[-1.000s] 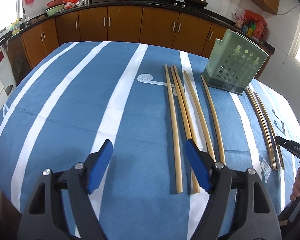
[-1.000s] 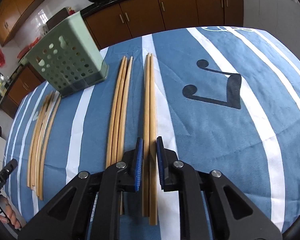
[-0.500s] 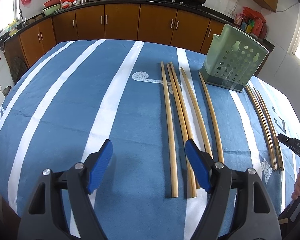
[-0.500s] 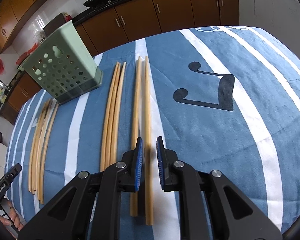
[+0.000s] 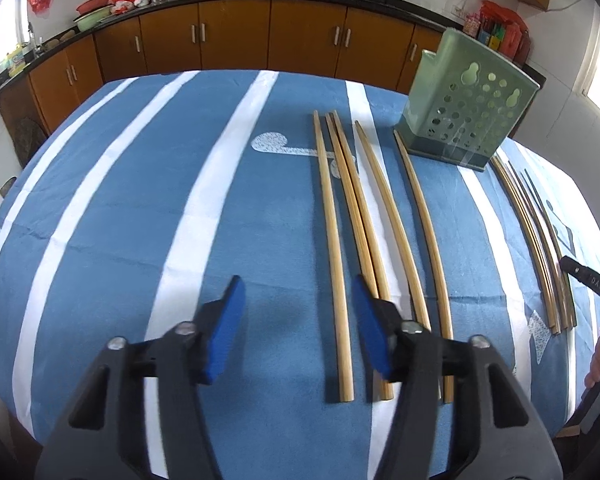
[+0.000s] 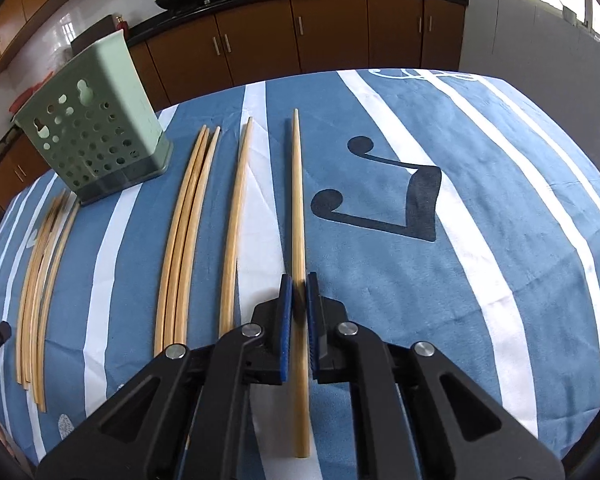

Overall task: Organize utensils
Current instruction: 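Close the right tool on a bamboo chopstick while the left tool grasps another chopstick, then lift both held chopsticks and carry them over the green utensil holder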

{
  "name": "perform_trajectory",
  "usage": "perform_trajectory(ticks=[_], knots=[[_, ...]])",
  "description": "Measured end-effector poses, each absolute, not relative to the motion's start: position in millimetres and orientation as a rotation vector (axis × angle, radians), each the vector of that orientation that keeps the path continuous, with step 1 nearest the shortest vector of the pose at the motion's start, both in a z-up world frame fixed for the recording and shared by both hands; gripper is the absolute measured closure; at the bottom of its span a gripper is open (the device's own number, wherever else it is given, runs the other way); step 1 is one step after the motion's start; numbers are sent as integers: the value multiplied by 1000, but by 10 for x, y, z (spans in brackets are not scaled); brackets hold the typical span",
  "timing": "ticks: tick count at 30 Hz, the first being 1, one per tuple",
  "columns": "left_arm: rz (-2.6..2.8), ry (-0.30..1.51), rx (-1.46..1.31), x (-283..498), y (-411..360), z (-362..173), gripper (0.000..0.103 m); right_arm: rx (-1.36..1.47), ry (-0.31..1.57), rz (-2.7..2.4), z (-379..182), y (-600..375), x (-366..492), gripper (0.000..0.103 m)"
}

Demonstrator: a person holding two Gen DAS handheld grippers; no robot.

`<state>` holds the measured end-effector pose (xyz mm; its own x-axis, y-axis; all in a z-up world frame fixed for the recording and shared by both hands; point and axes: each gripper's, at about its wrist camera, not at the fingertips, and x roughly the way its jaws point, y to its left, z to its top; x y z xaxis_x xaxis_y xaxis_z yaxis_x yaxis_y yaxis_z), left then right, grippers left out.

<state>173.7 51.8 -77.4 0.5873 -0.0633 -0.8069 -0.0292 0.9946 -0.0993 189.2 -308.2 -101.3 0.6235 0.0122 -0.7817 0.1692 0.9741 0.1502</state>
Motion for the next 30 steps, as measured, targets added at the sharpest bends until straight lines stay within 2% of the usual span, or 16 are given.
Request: perform_trajectory(ticks=[2,6,9,11,22,30], knots=[[-39,955,-91,1781,480,-790,63,197,891,-92,-1019,-3062,1887,95],[-70,980,-42,1868,369,-833,69,169,883,-97,-1027,-3029,1879,95],[-63,983,26,1912,270,-868,78,173,884,-89,-1031,-3034,1882,95],[-68,977,55,1957,243,-869,93,161,881,-89,-1026,-3013,1866,95],[-19,934,16,2563,596,-872,95,158,856,-119,-1033,-3197,2238,95],[-48,888,-12,2474,690,-895,93,183,831,-131,-1052,-3298,2248,95]])
